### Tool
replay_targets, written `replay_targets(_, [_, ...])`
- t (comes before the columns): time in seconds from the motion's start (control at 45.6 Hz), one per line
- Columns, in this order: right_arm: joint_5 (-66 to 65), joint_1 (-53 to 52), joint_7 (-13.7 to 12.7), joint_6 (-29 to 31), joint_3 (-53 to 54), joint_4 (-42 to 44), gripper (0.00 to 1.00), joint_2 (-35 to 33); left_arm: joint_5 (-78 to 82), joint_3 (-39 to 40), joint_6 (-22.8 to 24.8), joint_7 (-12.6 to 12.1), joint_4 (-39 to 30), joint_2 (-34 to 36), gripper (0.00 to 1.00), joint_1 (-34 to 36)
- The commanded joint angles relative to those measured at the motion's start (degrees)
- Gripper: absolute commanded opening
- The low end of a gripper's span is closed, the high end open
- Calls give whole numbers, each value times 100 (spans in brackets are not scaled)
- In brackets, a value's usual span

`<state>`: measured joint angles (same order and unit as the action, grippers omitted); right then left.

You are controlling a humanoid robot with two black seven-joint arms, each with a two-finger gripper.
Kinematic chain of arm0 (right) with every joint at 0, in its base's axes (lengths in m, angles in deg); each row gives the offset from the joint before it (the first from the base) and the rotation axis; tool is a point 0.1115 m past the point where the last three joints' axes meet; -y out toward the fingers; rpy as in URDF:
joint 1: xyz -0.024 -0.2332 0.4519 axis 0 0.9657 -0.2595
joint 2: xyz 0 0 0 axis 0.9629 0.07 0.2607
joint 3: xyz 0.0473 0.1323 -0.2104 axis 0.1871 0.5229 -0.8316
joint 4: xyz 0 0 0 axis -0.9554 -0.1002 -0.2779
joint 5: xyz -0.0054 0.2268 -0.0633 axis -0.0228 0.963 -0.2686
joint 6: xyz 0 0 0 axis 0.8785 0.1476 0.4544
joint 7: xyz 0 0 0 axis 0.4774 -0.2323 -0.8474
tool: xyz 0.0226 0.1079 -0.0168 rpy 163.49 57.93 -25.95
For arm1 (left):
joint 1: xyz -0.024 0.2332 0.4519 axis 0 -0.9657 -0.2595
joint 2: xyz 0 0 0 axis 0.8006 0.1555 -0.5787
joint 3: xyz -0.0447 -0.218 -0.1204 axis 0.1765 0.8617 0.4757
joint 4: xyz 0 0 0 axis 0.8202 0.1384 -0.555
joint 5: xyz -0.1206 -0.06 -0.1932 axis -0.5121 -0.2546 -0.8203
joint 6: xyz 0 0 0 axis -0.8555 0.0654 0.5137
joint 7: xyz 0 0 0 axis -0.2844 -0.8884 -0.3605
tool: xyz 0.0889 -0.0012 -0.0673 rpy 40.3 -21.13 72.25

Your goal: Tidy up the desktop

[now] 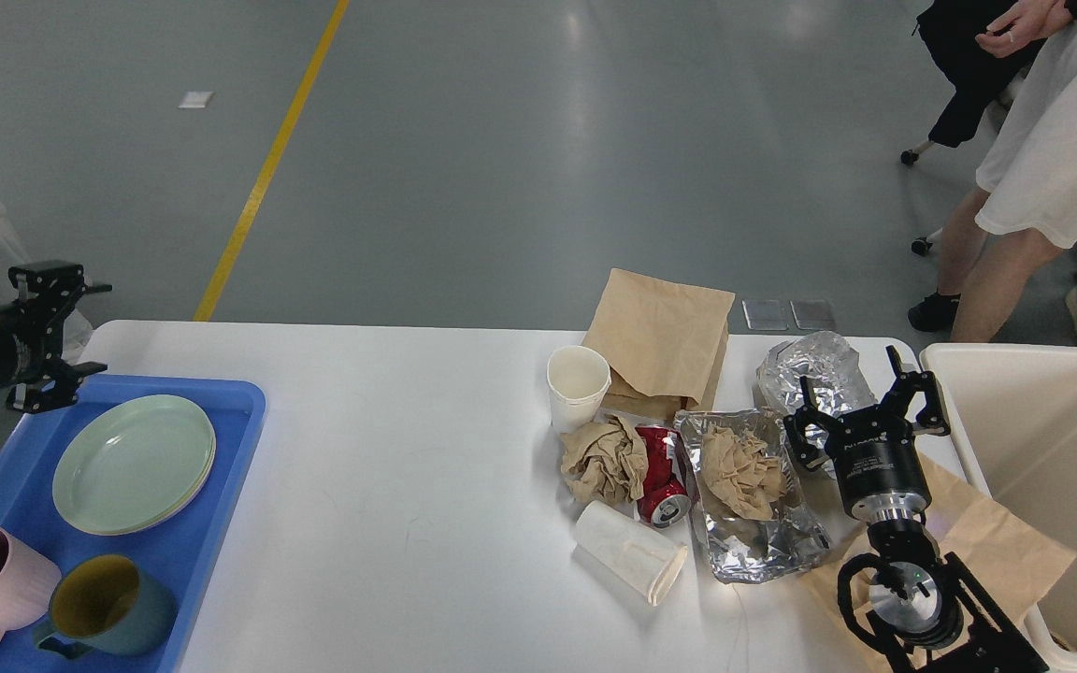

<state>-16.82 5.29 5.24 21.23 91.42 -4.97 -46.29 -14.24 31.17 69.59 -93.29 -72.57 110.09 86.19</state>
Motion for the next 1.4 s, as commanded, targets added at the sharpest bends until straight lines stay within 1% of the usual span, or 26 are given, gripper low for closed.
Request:
replay_targets(0.0, [-2, 0, 0, 0, 0, 0, 100, 0, 3, 2065, 7, 24, -24, -654, 96, -578])
replay_targets(0.044, [-2, 0, 0, 0, 0, 0, 100, 0, 3, 2479, -2, 138, -111, -882, 96, -684])
replay_targets(0.11, [-2, 0, 0, 0, 0, 0, 100, 0, 3, 2797, -55, 682, -348, -1173, 96, -1034])
replay_targets(0.154, [-2, 0, 0, 0, 0, 0, 100, 0, 3, 2885, -81, 1129, -568, -1261, 96, -1315])
replay_targets(0.219, [-2, 0, 0, 0, 0, 0, 100, 0, 12, 2981, -143, 1728, -1016, -1358, 96, -1702])
replay_targets(0.285, [-2, 0, 0, 0, 0, 0, 100, 0, 29, 3227, -230, 2115, -1429, -1524, 96, -2142])
replay_targets(0.307, [-2, 0, 0, 0, 0, 0, 100, 0, 29, 3489, -292, 2264, -1630, -1656, 96, -2448])
replay_targets(0.351, [-2, 0, 0, 0, 0, 0, 100, 0, 73, 3771, -362, 2309, -1825, -1788, 96, -2696])
replay_targets(0.483, [-2, 0, 0, 0, 0, 0, 100, 0, 652, 4571, -389, 2318, -2273, -2210, 96, -3329])
replay_targets(0.614, [-2, 0, 0, 0, 0, -9, 100, 0, 1101, 5266, -389, 2248, -2283, -2570, 96, -3462])
replay_targets(0.899, [-2, 0, 0, 0, 0, 0, 100, 0, 1031, 5346, -310, 2336, -2256, -2659, 96, -3426])
replay_targets(1.163, [-2, 0, 0, 0, 0, 0, 100, 0, 935, 5390, -178, 2283, -2221, -2597, 96, -3400])
replay_targets(1.382, [-2, 0, 0, 0, 0, 0, 100, 0, 926, 5390, -160, 2318, -2212, -2606, 96, -3426])
